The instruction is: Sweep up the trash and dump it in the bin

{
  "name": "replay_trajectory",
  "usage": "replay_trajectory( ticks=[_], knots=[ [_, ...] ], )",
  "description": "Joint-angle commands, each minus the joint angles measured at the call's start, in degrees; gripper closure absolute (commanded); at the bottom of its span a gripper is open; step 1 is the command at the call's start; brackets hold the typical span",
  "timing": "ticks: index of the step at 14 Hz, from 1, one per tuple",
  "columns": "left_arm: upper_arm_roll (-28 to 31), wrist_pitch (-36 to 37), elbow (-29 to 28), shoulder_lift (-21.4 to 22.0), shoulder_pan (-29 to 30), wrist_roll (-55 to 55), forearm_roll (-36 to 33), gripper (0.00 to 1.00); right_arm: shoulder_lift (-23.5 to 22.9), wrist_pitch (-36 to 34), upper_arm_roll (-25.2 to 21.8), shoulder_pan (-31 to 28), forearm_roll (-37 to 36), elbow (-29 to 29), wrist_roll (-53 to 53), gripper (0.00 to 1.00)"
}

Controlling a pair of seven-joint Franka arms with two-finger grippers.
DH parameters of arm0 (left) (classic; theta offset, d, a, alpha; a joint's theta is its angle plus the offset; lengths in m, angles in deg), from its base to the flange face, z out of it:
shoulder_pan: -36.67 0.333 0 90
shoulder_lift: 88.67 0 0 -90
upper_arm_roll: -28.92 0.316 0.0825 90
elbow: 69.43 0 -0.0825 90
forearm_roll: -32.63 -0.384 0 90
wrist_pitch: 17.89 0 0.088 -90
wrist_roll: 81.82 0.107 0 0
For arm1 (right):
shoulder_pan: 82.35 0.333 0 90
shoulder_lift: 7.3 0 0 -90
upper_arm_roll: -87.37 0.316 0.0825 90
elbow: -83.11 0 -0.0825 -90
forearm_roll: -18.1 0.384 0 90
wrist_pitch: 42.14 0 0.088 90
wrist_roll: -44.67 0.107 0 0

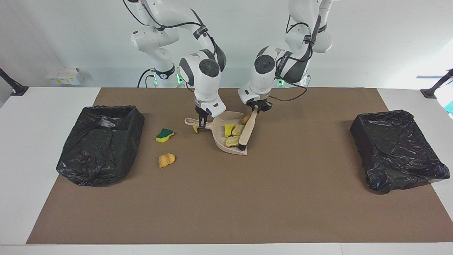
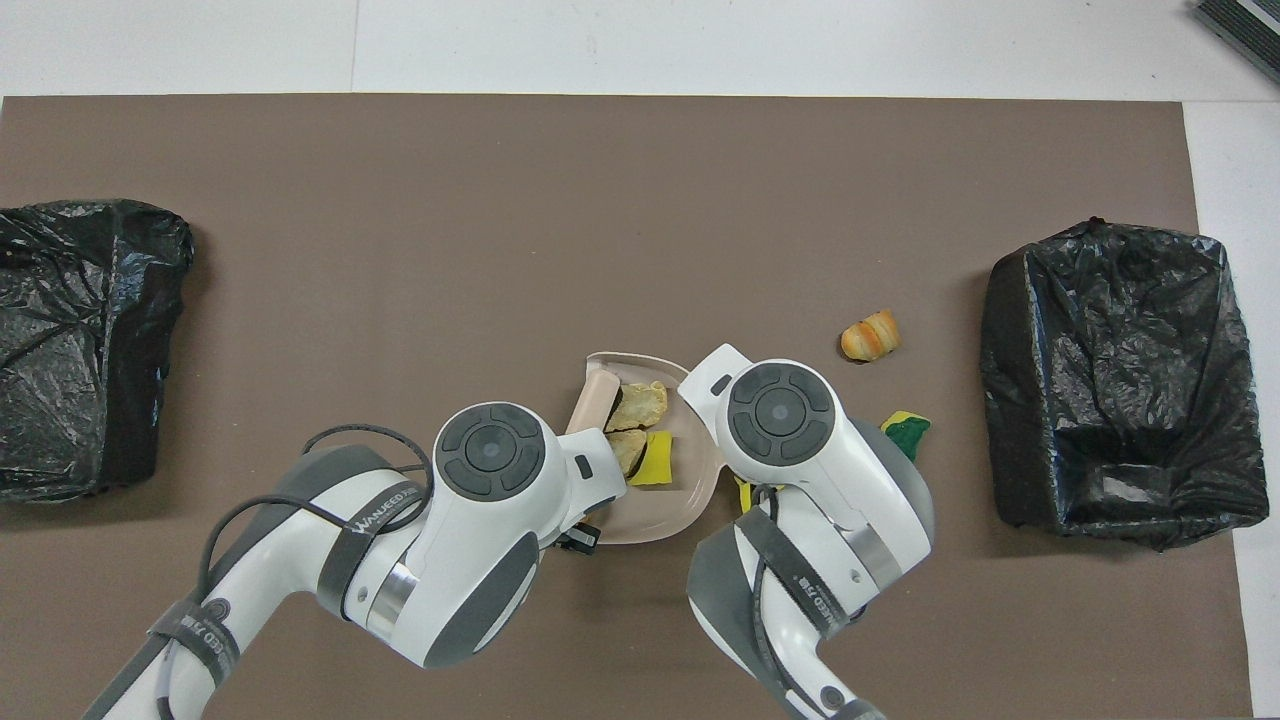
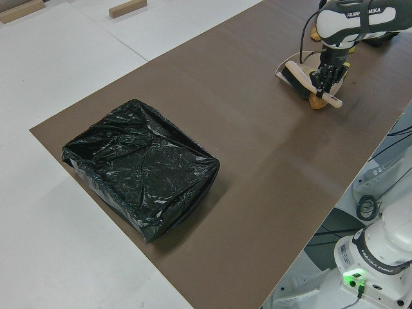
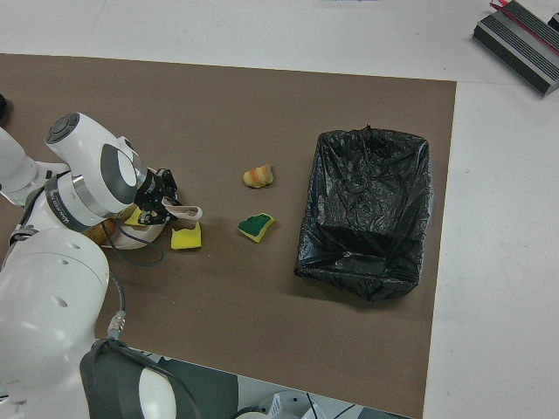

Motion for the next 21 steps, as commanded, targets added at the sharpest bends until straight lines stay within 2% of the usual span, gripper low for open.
replay_trajectory(
  ticks=[1, 6, 9, 12, 17, 21],
  knots=[
    [1.2, 1.7, 1.9, 0.4, -0.4, -1.0, 6.3, 1.00, 0.0, 1.1, 0.3, 0.1, 0.8, -0.7, 1.0, 1.00],
    [1.3, 4.6, 3.5, 1.3, -0.2, -10.5, 6.7, 1.00, 0.0, 1.1, 0.3, 0.1, 0.8, -0.7, 0.7, 1.00],
    [1.5, 11.2, 3.5, 2.1, -0.2, -21.4, 5.3, 1.00, 0.0, 1.2, 0.3, 0.1, 0.8, -0.7, 0.8, 1.00],
    [1.3, 13.4, 0.8, 4.6, -0.5, -32.5, 3.9, 1.00, 0.0, 1.2, 0.3, 0.0, 0.8, -0.7, 0.8, 1.00],
    [0.9, 9.7, -7.2, 9.1, -2.4, -43.1, 4.2, 1.00, 0.0, 1.2, 0.3, 0.0, 0.8, -0.7, 0.7, 1.00],
    [0.8, -1.0, -10.7, 8.5, -5.7, -44.8, 6.3, 1.00, 0.0, 1.2, 0.3, 0.0, 0.8, -0.7, 0.7, 1.00]
  ],
)
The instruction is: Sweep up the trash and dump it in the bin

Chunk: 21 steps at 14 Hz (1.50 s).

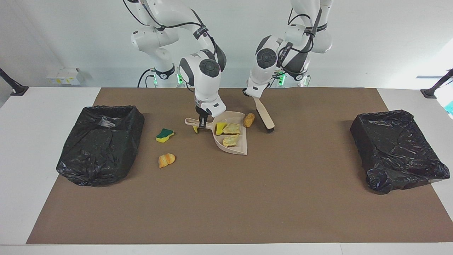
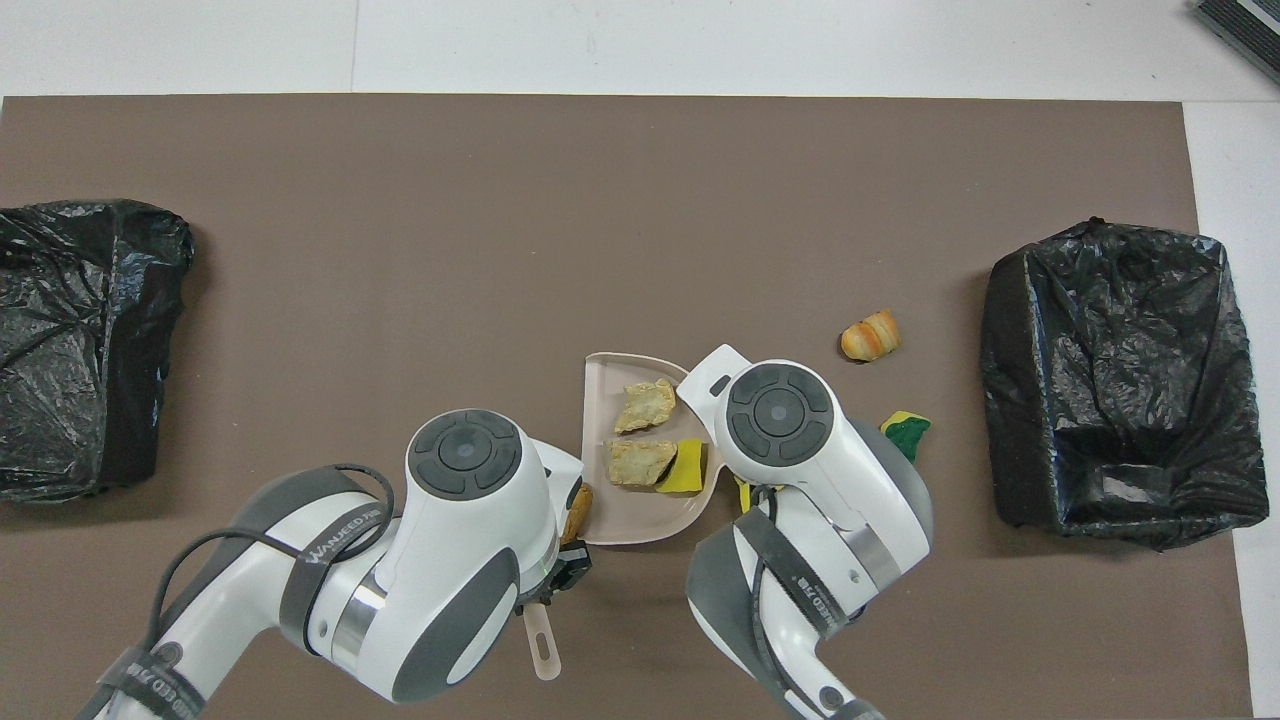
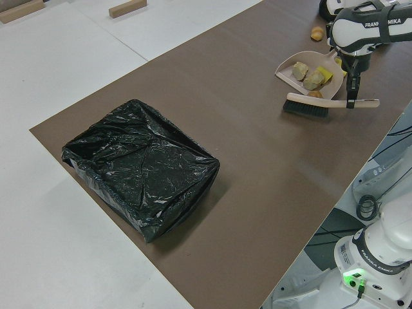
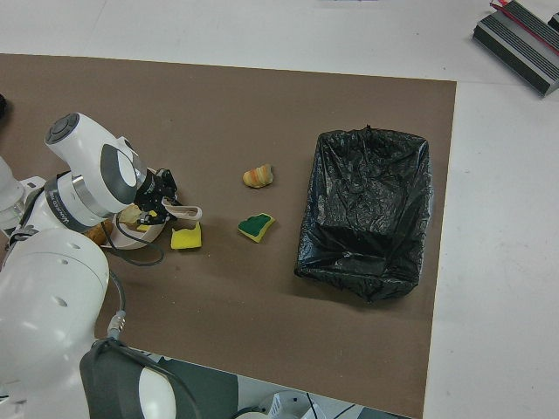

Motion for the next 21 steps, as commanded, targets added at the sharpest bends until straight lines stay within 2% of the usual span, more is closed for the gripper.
replay_trajectory(
  ticks=[1, 4, 6, 13, 16, 17, 19, 21],
  knots=[
    [0.6, -6.9, -2.8, 1.4, -1.9, -0.3, 1.6, 1.00, 0.0, 1.1, 0.3, -0.1, 0.8, -0.7, 0.7, 1.00],
    [0.6, -12.2, -2.4, 0.8, -3.1, 4.8, 4.6, 1.00, 0.0, 1.1, 0.3, -0.1, 0.8, -0.7, 0.7, 1.00],
    [0.6, -12.6, -1.8, 0.0, -3.1, 12.6, 6.2, 1.00, 0.0, 1.1, 0.3, -0.1, 0.8, -0.7, 0.7, 1.00],
    [0.7, -12.7, -1.4, -0.2, -2.8, 23.4, 7.9, 1.00, 0.0, 0.1, 0.3, -0.1, 0.8, -0.4, 0.2, 1.00],
    [0.9, -10.3, -0.2, -0.9, -2.6, 22.3, 8.0, 1.00, 0.7, -0.5, 0.3, -0.8, 0.8, 0.2, -0.2, 1.00],
    [1.0, -6.9, 0.0, -0.7, -2.4, 20.2, 7.9, 1.00, 0.8, -0.6, 0.3, -0.8, 0.8, 0.5, -0.4, 1.00],
    [1.2, -1.1, 1.4, -0.4, -2.4, 14.4, 5.1, 1.00, 0.9, -1.0, 0.3, -1.0, 0.8, 1.2, -0.7, 1.00],
    [1.1, 0.5, 1.4, 0.3, -2.5, 12.1, 1.7, 1.00, 1.0, -2.0, 0.2, -1.0, 0.8, 1.6, -0.7, 1.00]
  ],
)
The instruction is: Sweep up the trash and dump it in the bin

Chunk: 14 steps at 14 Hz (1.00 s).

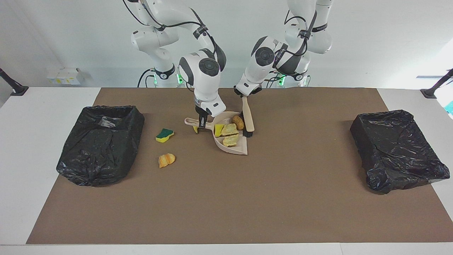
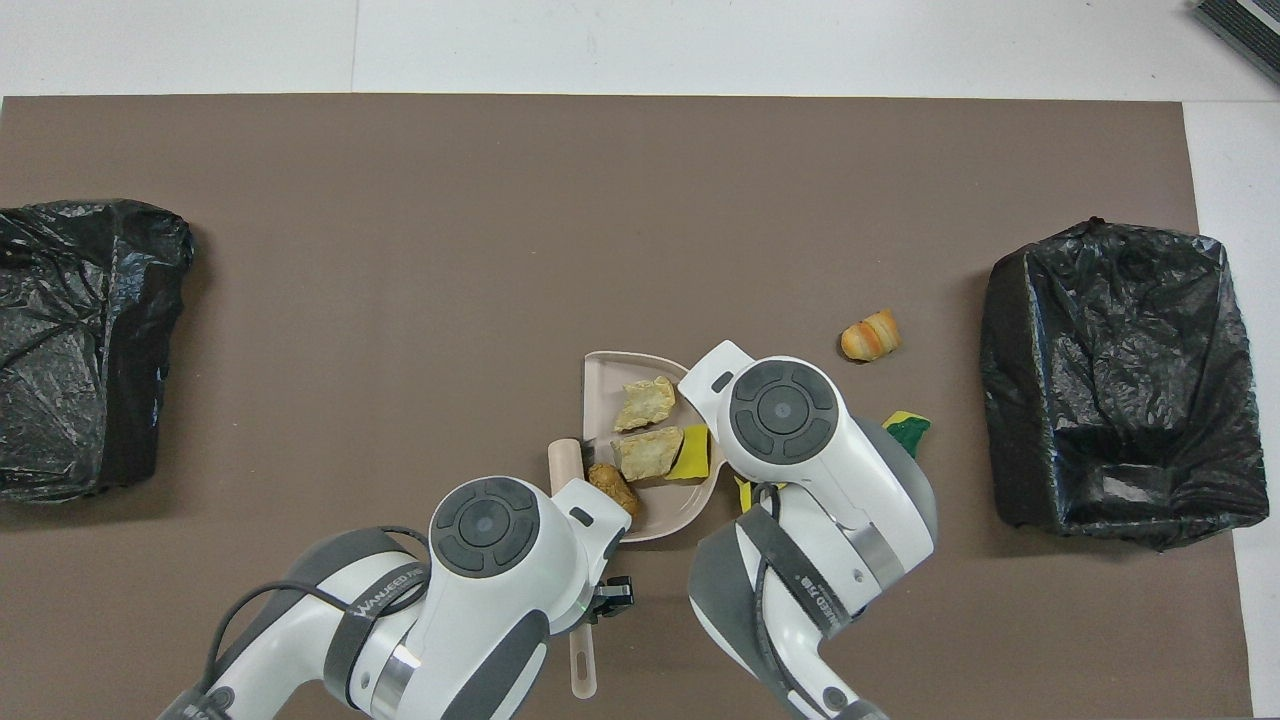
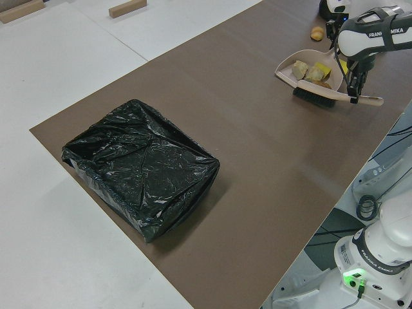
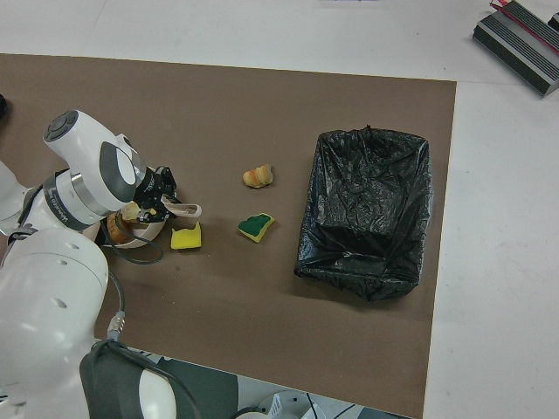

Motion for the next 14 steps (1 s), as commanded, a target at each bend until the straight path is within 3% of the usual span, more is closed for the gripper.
replay_trajectory(
  ticks=[1, 4, 6, 12, 14],
  knots=[
    [0.4, 2.9, 0.7, 0.9, -1.0, -4.9, -2.7, 1.00, 0.7, -1.6, 0.3, -0.9, 0.8, 1.1, -0.8, 1.00],
    [0.2, 6.9, -0.2, 2.7, -2.4, -11.0, -2.9, 1.00, 0.6, -2.9, 0.3, -1.8, 0.8, 2.5, -3.9, 1.00],
    [0.1, 5.7, -2.3, 4.2, -4.0, -11.2, -2.9, 1.00, 0.8, -3.8, 0.1, -2.5, 0.8, 3.1, -5.1, 1.00],
    [0.1, -6.7, -16.0, 13.8, -11.7, -11.5, -2.8, 1.00, 1.4, -11.3, 0.1, -8.5, 1.4, 9.7, -12.6, 1.00],
    [-0.1, -8.4, -17.1, 14.4, -12.3, -11.9, -2.8, 1.00, 1.8, -13.9, -0.1, -11.0, 3.3, 11.1, -13.4, 1.00]
  ],
)
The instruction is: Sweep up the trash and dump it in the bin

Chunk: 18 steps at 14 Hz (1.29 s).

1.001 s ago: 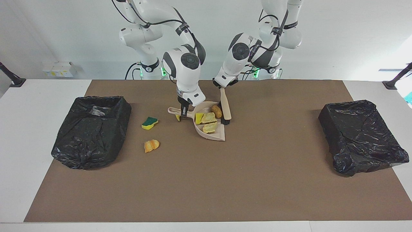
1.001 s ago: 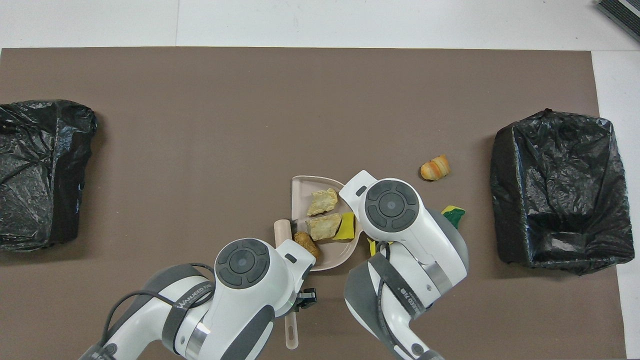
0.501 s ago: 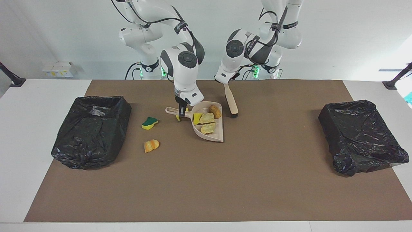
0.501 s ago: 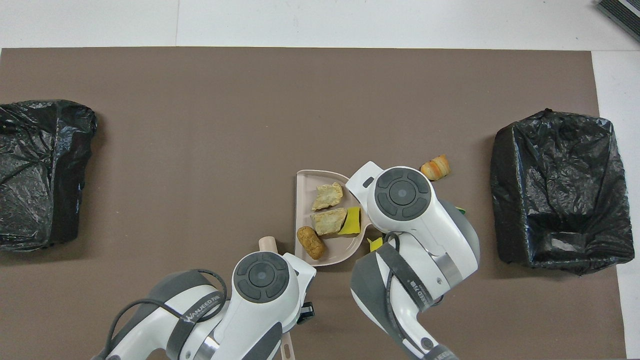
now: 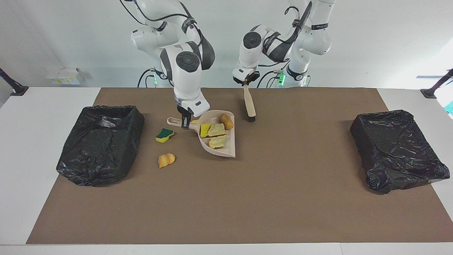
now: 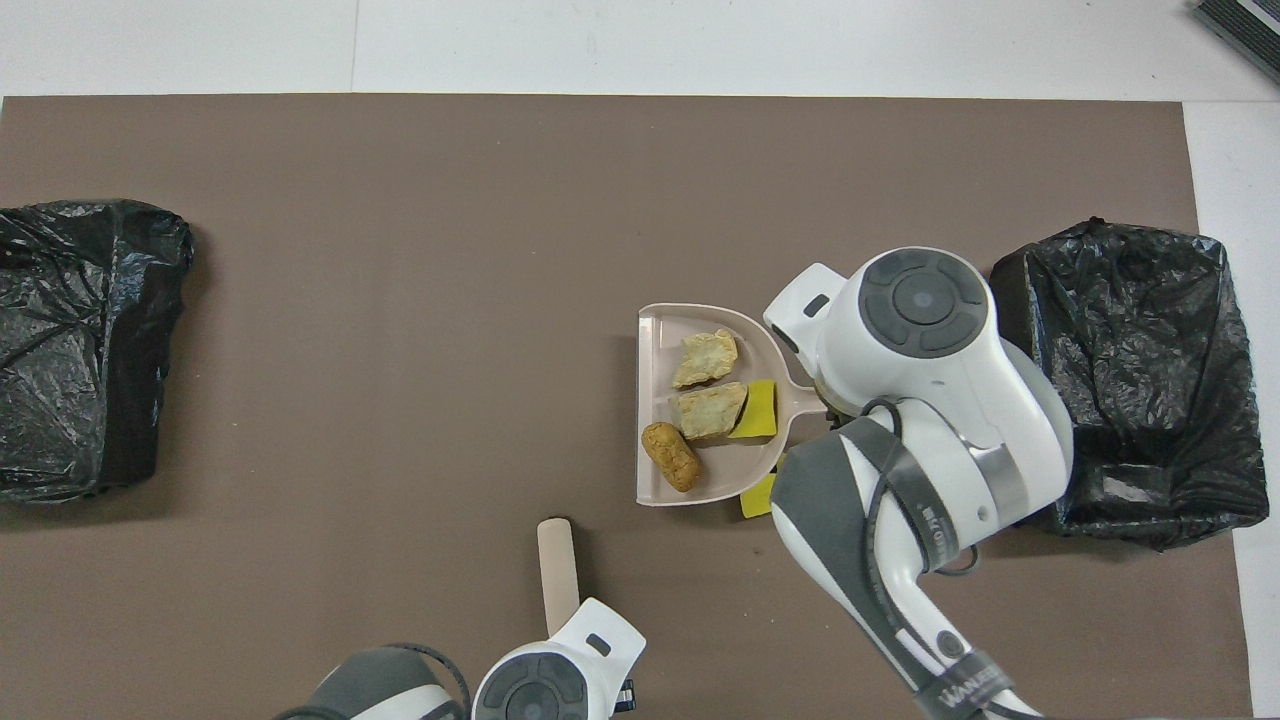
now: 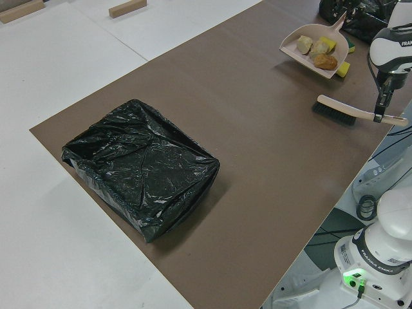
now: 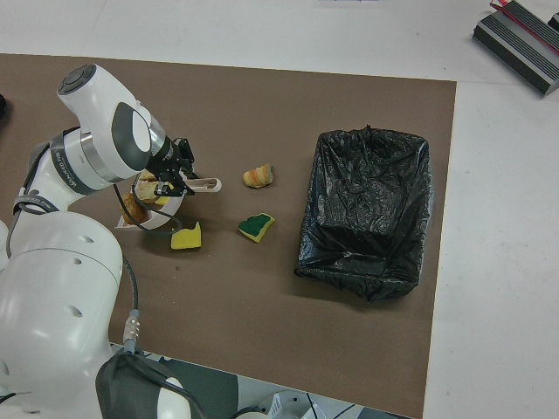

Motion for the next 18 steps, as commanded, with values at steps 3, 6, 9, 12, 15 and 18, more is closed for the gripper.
replay_trajectory(
  ticks=[3, 6, 9, 12, 15, 18],
  knots=[
    [0.6, -3.1, -5.2, 4.4, -4.8, -2.0, -0.8, 1.00, 1.7, -3.8, 0.0, -6.7, 2.4, 3.1, -5.5, 1.00],
    [0.6, -5.9, -5.6, 4.7, -5.3, -2.0, -0.7, 1.00, 2.5, -3.8, -0.1, -12.4, 2.4, 4.8, -10.7, 1.00],
    [0.5, -6.5, -5.7, 4.6, -5.3, -2.0, -0.1, 1.00, 2.2, -3.6, -0.1, -19.2, 1.7, 5.3, -18.7, 1.00],
    [0.6, -8.9, -6.9, 4.2, -6.5, -1.8, -0.1, 1.00, 2.0, -2.8, -0.1, -27.2, 1.5, 5.3, -27.4, 1.00],
    [0.6, -9.0, -8.3, 4.4, -6.5, -1.4, -0.1, 1.00, 1.7, -2.9, -0.2, -33.4, 1.4, 5.8, -33.9, 1.00],
    [0.7, -9.0, -8.3, 4.2, -6.1, -1.0, -0.1, 1.00, 1.8, -3.2, -2.2, -35.3, 0.6, 8.2, -37.6, 1.00]
  ],
)
